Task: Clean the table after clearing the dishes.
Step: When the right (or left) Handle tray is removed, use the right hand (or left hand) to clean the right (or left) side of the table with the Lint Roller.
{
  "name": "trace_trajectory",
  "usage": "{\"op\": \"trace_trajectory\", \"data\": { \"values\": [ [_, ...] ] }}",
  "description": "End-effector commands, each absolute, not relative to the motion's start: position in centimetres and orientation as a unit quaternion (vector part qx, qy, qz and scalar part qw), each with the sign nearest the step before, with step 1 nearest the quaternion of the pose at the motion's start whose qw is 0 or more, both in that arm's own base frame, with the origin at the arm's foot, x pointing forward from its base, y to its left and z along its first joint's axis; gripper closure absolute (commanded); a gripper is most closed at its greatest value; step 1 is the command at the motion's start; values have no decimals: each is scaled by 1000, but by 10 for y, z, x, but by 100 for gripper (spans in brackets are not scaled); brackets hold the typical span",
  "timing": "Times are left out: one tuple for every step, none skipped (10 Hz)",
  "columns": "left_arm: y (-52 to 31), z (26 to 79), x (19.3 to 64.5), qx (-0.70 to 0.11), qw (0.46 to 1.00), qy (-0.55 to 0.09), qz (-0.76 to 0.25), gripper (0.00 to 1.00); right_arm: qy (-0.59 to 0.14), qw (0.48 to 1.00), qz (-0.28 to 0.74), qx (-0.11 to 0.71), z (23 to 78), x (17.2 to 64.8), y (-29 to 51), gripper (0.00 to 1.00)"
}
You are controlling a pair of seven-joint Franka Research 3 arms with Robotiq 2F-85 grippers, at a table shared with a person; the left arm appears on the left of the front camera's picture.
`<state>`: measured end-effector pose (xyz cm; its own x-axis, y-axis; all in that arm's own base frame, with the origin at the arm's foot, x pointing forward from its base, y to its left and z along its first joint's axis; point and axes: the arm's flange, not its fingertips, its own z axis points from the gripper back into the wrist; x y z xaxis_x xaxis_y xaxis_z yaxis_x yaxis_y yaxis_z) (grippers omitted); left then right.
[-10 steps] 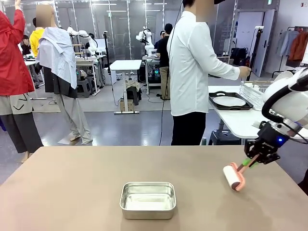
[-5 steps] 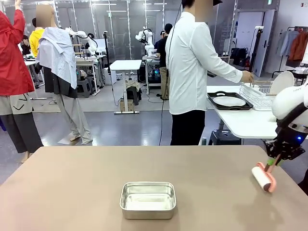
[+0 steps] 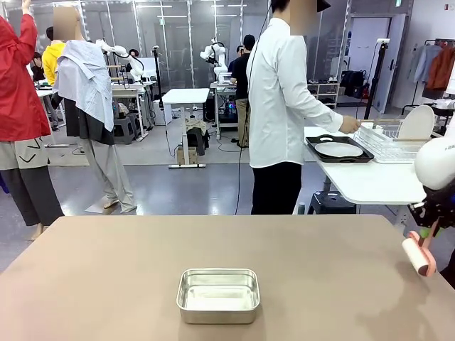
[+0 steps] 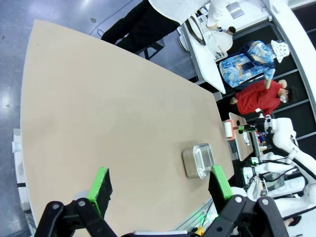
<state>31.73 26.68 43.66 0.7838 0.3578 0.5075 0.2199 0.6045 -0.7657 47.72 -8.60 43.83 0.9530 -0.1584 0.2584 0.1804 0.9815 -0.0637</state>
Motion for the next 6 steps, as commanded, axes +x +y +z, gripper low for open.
{"op": "trace_trajectory", "data": {
  "values": [
    [270, 440, 317, -445, 836, -319, 42, 0, -160, 983, -86, -31, 468, 450, -67, 79],
    [270, 440, 317, -445, 836, -319, 42, 0, -167, 982, -80, -42, 480, 441, -64, 79],
    [270, 440, 317, -445, 836, -319, 42, 0, -172, 981, -77, -52, 488, 435, -62, 79],
    [270, 440, 317, -445, 836, -319, 42, 0, -179, 980, -71, -49, 495, 430, -60, 79],
    [270, 440, 317, -445, 836, -319, 42, 0, -165, 983, -71, -32, 493, 430, -58, 79],
    [270, 440, 317, -445, 836, -319, 42, 0, -175, 981, -72, -43, 498, 439, -65, 79]
  ]
}}
